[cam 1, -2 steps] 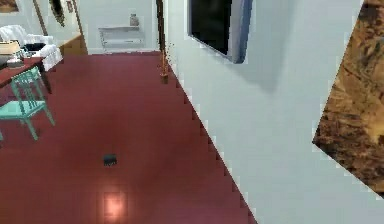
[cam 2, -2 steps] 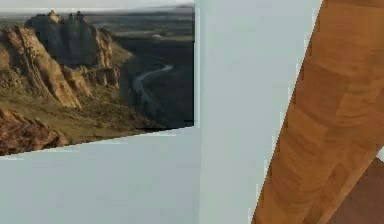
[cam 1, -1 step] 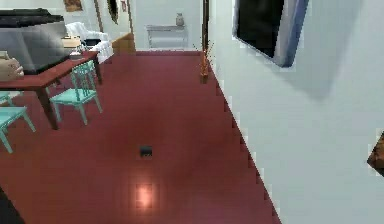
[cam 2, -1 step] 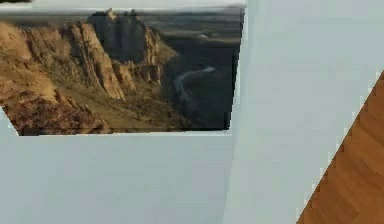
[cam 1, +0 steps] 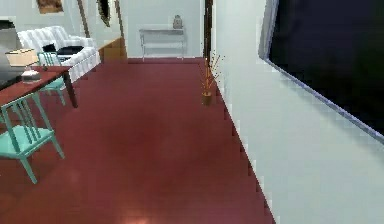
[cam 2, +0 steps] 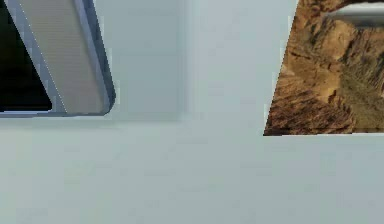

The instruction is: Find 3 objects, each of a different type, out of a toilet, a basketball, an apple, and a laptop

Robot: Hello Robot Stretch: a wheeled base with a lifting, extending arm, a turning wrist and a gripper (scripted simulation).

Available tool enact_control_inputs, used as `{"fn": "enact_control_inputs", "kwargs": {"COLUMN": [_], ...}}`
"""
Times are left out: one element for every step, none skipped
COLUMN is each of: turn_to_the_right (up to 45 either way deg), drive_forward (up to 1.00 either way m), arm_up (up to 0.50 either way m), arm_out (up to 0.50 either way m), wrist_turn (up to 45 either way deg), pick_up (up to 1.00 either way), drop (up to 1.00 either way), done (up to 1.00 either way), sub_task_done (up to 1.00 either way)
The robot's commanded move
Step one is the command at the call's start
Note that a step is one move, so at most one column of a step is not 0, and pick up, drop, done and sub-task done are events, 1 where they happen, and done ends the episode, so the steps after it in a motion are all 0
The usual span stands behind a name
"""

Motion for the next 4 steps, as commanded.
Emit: {"fn": "enact_control_inputs", "kwargs": {"turn_to_the_right": [-6.0,0.0,-45.0,-45.0], "drive_forward": [0.0,0.5,0.0,0.0], "arm_up": [0.0,0.0,0.0,0.0], "arm_out": [0.0,0.0,0.0,0.0], "wrist_turn": [0.0,0.0,0.0,0.0], "pick_up": [0.0,0.0,0.0,0.0], "drop": [0.0,0.0,0.0,0.0], "done": [0.0,0.0,0.0,0.0], "sub_task_done": [0.0,0.0,0.0,0.0]}}
